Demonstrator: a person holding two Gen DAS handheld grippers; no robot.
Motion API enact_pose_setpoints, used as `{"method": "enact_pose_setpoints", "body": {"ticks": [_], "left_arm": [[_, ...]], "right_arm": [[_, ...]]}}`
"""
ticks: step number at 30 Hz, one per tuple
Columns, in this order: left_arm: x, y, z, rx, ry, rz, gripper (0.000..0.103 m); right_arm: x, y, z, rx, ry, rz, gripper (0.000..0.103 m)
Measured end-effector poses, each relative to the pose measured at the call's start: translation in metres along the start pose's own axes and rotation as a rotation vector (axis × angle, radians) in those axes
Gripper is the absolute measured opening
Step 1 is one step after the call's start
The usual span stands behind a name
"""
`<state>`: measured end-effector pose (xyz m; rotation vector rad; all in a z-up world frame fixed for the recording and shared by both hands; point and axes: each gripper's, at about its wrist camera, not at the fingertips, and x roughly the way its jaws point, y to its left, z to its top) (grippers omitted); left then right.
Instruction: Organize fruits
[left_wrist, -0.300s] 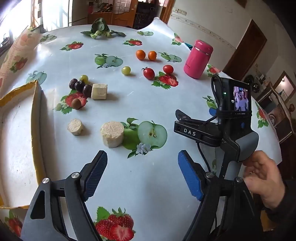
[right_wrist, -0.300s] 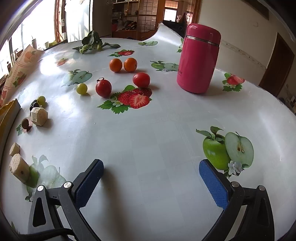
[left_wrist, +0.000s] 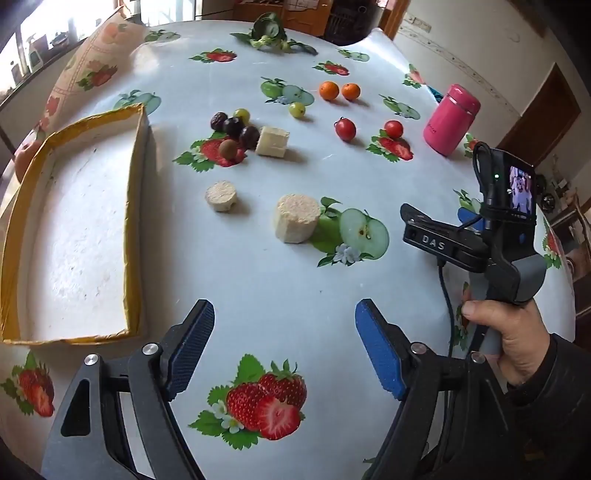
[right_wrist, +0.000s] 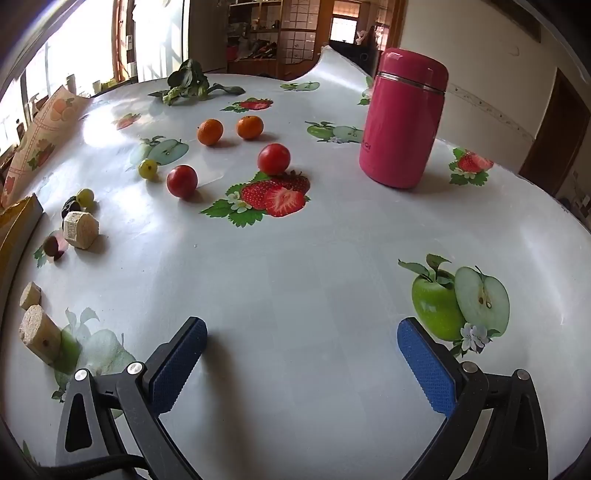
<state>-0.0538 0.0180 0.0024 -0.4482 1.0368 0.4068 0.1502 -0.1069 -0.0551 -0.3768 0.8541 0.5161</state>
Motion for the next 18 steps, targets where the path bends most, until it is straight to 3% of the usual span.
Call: {"method": "enact_pose_setpoints", "body": {"ticks": [2,4,6,8,13,17,18], "left_arm": [[-0.011,0.007,-0.005,-0.059,-0.004,0.034,0.079],[-0.012,0.005,-0.003,-0.071,0.0,0.06,0.079],[-0.013,0.005,0.001,-0.075,-0.003,0.09,0.079],[-0.015,0.004,0.007,-0.081,-0.006,0.108,0.079],[-0.024,0.003,0.016,-0.095,-0.03,0.156,0.079],[-0.033,0.002,0.022,-0.086,-0.054,0.203,0.079],[-0.034,0.002,0.024,-0.088,-0.059,0.212,0.079]], "right_arm": [[-0.007,0.004,0.002,-0.08,0.058,0.031,0.103],[-0.025,0.005,0.005,-0.091,0.013,0.022,0.103],[-0.036,0.003,0.012,-0.018,0.002,0.192,0.103],[-0.041,0.008,0.019,-0.01,0.071,0.333,0.103],[-0.055,0.013,0.038,0.13,0.157,0.568,0.103],[-0.073,0.035,0.059,-0.018,0.165,0.465,0.103],[-0.073,0.04,0.065,-0.063,0.201,0.453,0.103]]}}
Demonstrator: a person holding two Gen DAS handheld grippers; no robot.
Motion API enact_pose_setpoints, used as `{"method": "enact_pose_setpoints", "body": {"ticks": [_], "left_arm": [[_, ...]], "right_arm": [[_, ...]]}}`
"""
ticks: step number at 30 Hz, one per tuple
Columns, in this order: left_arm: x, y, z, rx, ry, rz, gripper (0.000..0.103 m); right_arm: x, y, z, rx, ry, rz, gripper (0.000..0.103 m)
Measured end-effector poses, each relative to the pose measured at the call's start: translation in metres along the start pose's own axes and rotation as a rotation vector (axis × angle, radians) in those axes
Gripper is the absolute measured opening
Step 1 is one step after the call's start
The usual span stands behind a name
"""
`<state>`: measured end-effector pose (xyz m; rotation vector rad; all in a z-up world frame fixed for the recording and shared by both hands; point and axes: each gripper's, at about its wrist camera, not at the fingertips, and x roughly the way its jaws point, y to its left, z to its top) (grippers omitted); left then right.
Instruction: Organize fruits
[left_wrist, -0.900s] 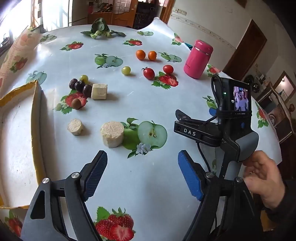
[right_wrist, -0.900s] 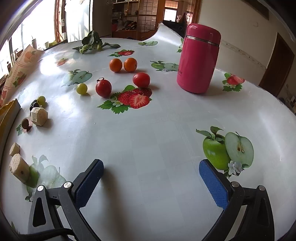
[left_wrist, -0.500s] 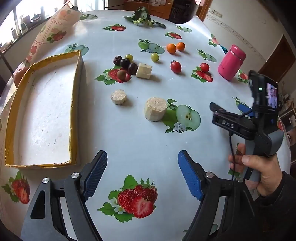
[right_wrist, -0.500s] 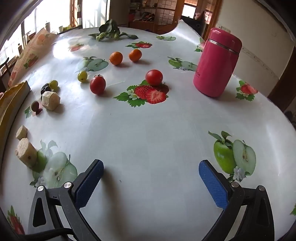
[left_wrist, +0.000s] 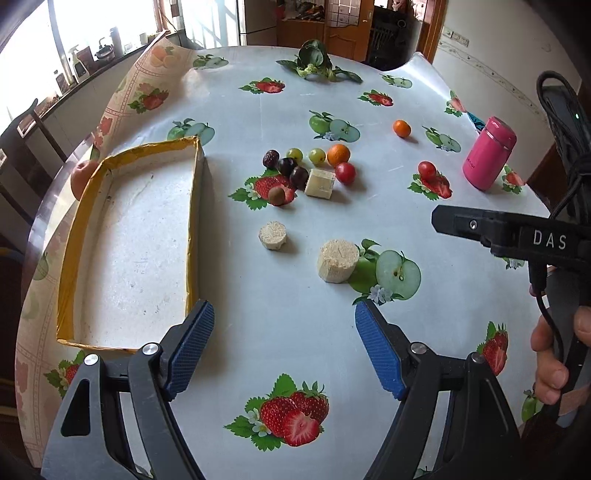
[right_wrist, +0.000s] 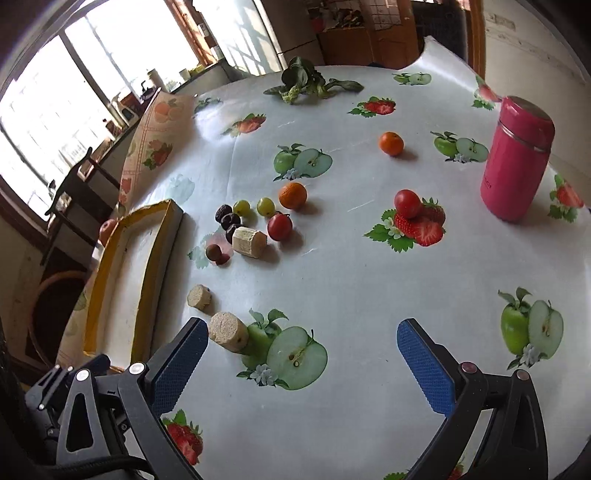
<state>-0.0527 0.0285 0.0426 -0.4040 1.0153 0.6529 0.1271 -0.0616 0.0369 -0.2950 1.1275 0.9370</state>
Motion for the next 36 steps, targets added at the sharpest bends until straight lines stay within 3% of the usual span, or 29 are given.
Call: {"method": "enact_pose_setpoints", "body": {"ticks": [2,6,16,28,36], "left_arm": [[-0.003,0.002,0.005,-0.003,-0.015,0.026,0.079],[-0.009,0.005,0.011,-0.011,-0.042,0.046,0.079],[-0.009,0.011,0.011,-0.045,-0.042,0.04,0.079],[-0.006,0.009,0.009,-0.047,-0.029,0.023,0.079],[0.003,0.003,0.008,-0.048,-0.002,-0.032,0.079]], "right_arm": [[0.001,0.009,0.011,-0.052,0.067,0.009,0.102],[-0.025,0.025,0.015,-0.148,-0.05,-0.084,0.103],[-0.026,0.052,0.004,-0.334,-0.093,-0.129,0.102],[-0.021,0.041,0.003,-0.304,-0.08,-0.105,0.101],[-0.016,0.03,0.005,-0.265,-0.062,-0.096,0.101]]}}
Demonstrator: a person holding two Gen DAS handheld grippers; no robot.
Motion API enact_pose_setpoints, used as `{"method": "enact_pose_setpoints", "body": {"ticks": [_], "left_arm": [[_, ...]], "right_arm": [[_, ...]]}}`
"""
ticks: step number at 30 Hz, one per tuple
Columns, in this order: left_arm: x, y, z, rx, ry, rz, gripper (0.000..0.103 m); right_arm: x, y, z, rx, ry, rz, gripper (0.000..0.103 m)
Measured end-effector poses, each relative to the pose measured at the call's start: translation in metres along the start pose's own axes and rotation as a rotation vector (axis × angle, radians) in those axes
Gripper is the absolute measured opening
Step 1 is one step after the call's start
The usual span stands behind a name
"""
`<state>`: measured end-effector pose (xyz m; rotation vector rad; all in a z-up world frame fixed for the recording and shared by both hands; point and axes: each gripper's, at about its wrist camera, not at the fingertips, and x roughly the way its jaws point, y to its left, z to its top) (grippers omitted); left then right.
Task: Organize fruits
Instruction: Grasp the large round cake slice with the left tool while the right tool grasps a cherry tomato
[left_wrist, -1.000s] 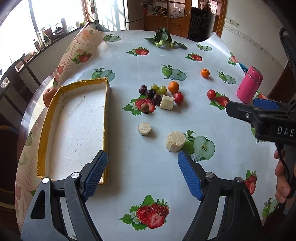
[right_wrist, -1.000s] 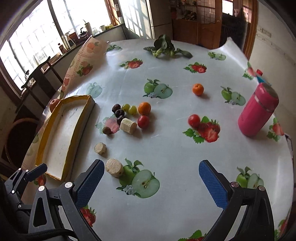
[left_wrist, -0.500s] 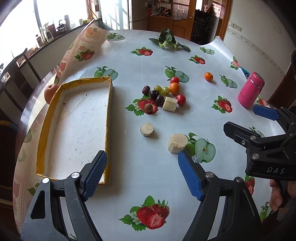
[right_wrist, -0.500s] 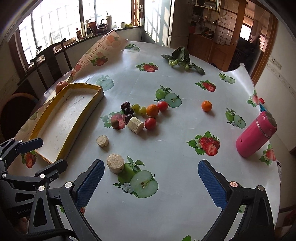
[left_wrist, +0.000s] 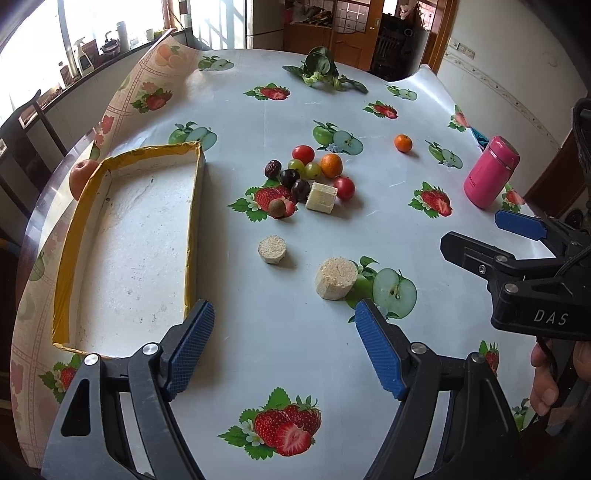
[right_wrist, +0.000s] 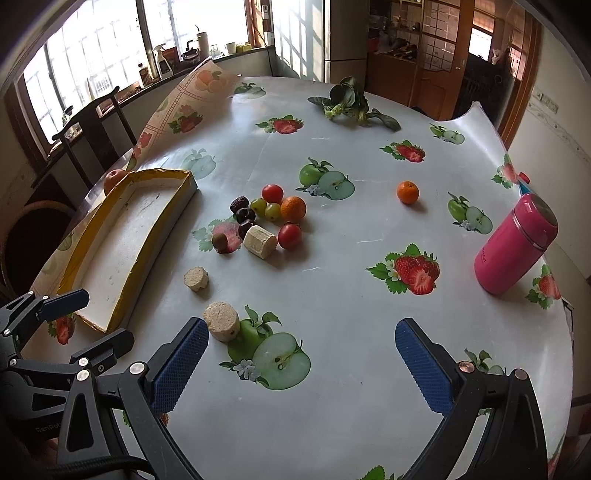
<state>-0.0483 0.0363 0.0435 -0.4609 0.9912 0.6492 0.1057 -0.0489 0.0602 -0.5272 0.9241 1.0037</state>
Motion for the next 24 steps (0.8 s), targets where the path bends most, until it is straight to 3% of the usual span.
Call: {"method": "enact_pose_setpoints", "body": {"ticks": [4,9,11,16,24], "left_arm": [[0.006,-0.006,0.0,0.0,0.012,-0.056,0.079],[0.023,-0.017,0.001,0.026,0.048,-0.066,0.079],[0.033,-0.022,0.003,0.038,0.063,-0.07,0.079],[0.06,-0.033,0.008,0.064,0.094,-0.056,0.079],[0.094,-0.03,0.022,0.03,0.129,-0.058,0.079]], "right_arm": [[0.002,-0.005,-0.001,0.011,0.005,0.002,0.101],[0.015,-0.011,-0.001,0.024,0.029,0.037,0.092],[0.023,-0.014,0.002,0.032,0.034,0.066,0.087],[0.056,-0.02,0.019,0.07,0.061,0.163,0.064],[0.118,-0.018,0.054,0.082,0.092,0.207,0.055]]}}
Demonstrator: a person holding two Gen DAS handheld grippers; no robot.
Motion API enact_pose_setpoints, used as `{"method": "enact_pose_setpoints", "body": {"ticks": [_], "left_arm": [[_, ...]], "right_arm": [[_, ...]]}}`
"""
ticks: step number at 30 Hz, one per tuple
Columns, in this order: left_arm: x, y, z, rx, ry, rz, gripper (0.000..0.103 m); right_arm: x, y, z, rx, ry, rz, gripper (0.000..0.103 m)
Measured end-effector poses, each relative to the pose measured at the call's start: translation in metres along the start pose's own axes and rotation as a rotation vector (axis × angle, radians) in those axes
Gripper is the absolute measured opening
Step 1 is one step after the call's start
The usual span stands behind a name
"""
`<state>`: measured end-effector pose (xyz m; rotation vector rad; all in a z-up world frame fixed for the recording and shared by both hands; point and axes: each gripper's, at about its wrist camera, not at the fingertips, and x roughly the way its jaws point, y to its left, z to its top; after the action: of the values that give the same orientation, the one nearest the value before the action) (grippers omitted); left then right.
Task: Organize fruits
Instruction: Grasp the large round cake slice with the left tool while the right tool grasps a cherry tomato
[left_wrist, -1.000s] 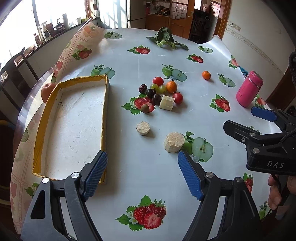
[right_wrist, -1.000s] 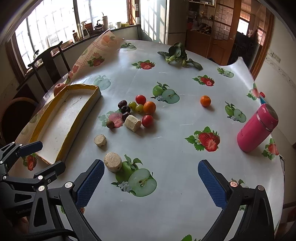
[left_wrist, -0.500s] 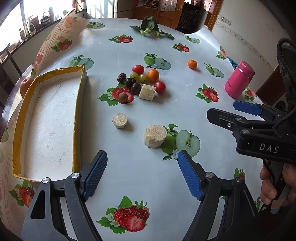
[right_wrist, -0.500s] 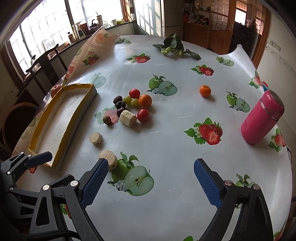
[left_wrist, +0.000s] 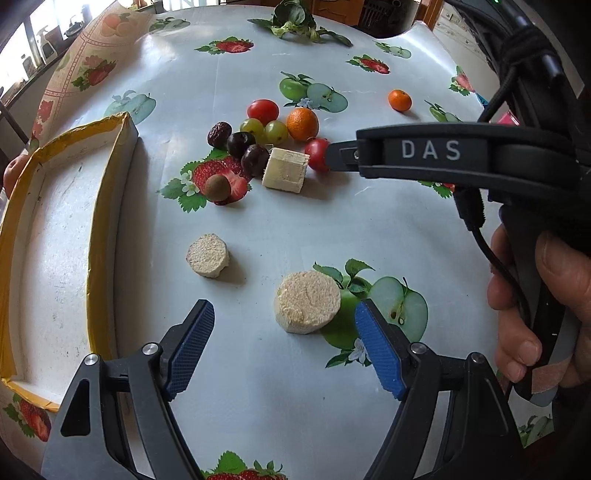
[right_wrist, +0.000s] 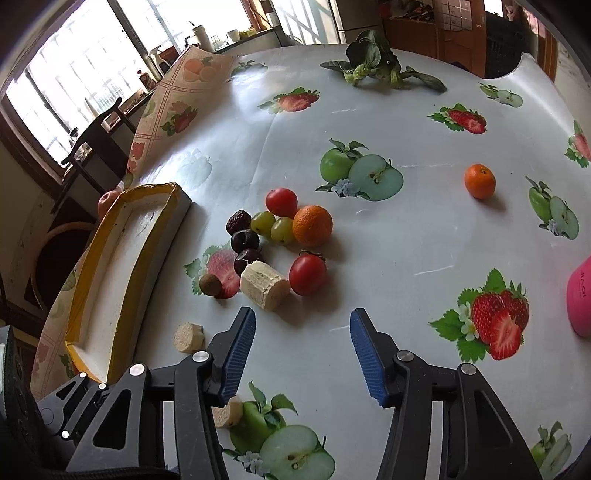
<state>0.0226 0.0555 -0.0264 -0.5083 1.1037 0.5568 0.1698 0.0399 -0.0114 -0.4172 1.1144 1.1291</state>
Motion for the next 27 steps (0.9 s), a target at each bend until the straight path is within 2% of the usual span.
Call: {"method": "enact_pose_setpoints", "body": {"ticks": [6,11,13,16,17,19,23,24,27], "left_arm": [[0.016,0.008,0.01,-0.025,0.01,-0.04,0.079],[0.026,0.009,0.012,-0.029,0.012,-0.06,0.078],[0.03,0.011,0.011,-0.035,0.019,-0.08,0.06],[0.028,0.01,0.013,-0.017,0.004,-0.065,0.048],[0.028,0.011,0.013,-0.013,0.002,-0.063,0.046],[0.027,0.011,0.013,-0.006,0.003,-0.069,0.036],[0.026,0.015,0.013,-0.01,0.011,-0.074,0.036],[0.025,0.017,0.012,-0.013,0.013,-0.07,0.036],[0.019,0.025,0.008,-0.031,0.015,-0.066,0.036]], "right_arm": [[0.037,-0.001,0.01,-0.023,0.053,0.004,0.047],[0.043,-0.005,0.019,-0.023,0.031,0.027,0.046],[0.045,-0.008,0.022,-0.02,0.029,0.04,0.045],[0.049,-0.014,0.019,0.002,0.051,0.099,0.038],[0.048,-0.016,0.017,0.012,0.043,0.102,0.038],[0.049,-0.016,0.016,0.016,0.035,0.104,0.038],[0.058,-0.005,0.023,-0.013,0.048,0.095,0.037],[0.059,-0.003,0.024,-0.019,0.051,0.101,0.031],[0.061,0.0,0.024,-0.019,0.049,0.097,0.031]]}}
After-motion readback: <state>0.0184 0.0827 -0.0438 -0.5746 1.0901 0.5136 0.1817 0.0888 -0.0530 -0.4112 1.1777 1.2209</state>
